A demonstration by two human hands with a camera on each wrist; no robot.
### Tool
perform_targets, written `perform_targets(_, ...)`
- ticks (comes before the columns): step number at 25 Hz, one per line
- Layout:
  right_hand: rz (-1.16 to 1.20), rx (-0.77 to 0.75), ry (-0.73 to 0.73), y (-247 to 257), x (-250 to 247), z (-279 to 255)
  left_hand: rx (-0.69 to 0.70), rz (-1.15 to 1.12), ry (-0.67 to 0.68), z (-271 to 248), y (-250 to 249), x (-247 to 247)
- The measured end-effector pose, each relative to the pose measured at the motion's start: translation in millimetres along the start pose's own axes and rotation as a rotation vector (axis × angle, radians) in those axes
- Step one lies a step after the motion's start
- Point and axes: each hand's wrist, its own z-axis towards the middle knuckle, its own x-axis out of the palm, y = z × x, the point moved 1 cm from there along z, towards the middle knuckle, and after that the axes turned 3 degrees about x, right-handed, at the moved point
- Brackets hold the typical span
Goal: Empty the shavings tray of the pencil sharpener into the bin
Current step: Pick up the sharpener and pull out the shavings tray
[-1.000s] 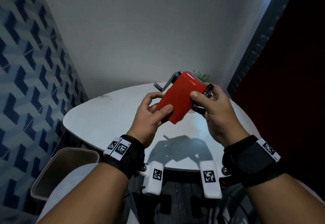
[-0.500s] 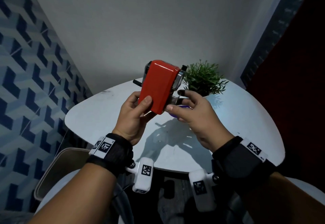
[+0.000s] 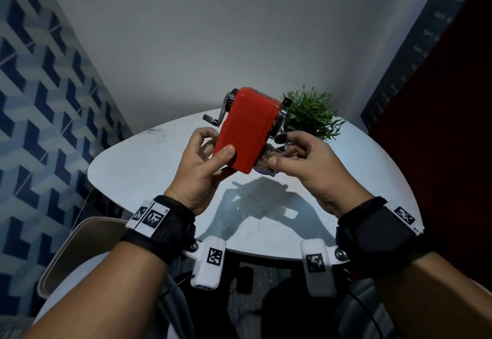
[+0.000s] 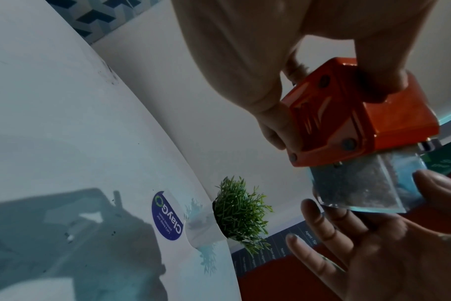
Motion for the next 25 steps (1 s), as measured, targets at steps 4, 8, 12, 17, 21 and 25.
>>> perform_targets(4, -0.036, -0.025, 0.025, 2, -3, -7, 0.002, -0.014, -0.009, -2, -2, -2)
perform_targets(8, -0.022, -0.001, 0.03, 6, -5, -19, -0.024, -0.017, 0.05, -9, -4, -3)
perform_targets(12, -0.012, -0.017, 0.022, 9, -5, -25, -0.028, -0.033, 0.08, -14, -7, -1)
perform_targets(17, 0.028, -0.007, -0.004, 3, -13, -26, 0.005, -0.021, -0.024, -14, -15, -5)
perform_targets(21, -0.1, 0.082, -0.056, -8, -36, -25, 0.076, -0.089, -0.116, -9, -36, -35)
perform_targets(25, -0.504, 0.27, -0.048, -69, -21, -10, 0.071, -0.047, -0.109, -9, -37, -44)
